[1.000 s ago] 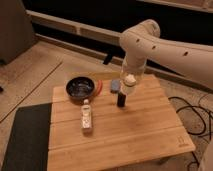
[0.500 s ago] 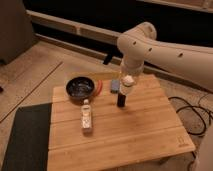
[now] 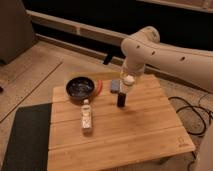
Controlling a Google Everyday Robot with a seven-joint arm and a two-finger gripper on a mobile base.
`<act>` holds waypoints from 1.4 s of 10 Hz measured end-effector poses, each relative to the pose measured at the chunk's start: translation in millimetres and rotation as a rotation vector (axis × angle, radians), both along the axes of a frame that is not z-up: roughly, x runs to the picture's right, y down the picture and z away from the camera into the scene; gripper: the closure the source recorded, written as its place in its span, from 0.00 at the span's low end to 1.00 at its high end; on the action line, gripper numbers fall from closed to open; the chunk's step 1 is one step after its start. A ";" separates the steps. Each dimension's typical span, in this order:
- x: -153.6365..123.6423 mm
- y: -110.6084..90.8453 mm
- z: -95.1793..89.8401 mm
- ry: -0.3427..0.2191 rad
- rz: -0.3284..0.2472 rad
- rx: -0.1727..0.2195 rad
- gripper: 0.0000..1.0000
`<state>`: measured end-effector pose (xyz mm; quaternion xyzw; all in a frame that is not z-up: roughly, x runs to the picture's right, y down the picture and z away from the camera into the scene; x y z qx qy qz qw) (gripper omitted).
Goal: Place the ceramic cup over the eraser
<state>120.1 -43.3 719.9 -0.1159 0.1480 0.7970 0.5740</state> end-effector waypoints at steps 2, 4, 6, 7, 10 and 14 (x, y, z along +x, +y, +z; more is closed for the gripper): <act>-8.2 12.7 11.0 -0.031 0.005 -0.010 1.00; -7.8 21.8 20.2 -0.039 0.005 -0.022 1.00; -5.3 27.2 27.1 -0.038 0.006 -0.034 1.00; -1.3 27.9 30.6 -0.032 0.007 -0.036 1.00; 4.2 25.2 36.2 -0.026 0.010 -0.033 1.00; -2.4 31.0 47.1 -0.048 0.017 -0.054 1.00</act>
